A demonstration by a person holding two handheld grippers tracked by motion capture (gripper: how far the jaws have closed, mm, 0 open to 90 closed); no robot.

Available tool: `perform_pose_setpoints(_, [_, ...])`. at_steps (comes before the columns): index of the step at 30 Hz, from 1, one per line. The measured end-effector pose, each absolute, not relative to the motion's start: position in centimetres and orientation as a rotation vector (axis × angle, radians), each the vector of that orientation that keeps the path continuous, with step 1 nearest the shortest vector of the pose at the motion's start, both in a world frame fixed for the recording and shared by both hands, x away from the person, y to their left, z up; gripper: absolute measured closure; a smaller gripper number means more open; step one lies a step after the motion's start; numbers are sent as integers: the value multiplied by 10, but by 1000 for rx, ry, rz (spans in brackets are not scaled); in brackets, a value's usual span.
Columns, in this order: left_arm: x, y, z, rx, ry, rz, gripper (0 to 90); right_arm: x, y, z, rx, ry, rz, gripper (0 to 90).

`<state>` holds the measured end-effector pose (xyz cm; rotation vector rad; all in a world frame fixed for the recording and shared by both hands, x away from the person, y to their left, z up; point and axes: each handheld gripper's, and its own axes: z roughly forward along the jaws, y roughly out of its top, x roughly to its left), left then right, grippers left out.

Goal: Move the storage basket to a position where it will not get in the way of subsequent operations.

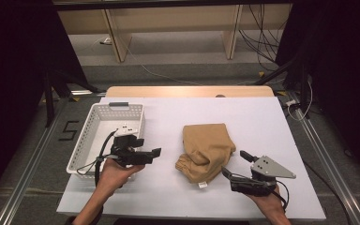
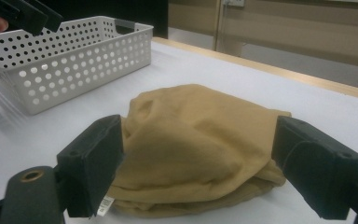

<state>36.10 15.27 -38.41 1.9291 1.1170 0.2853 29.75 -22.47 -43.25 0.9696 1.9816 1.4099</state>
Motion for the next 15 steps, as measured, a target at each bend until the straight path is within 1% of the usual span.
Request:
perform_pose_setpoints(8, [356, 136, -394, 1961, 1080, 268, 215, 297, -225, -432, 970, 1988, 1412, 183])
perform_pose_setpoints(15, [355, 130, -400, 1970, 1072, 264, 213, 297, -225, -433, 966, 1993, 1408, 191])
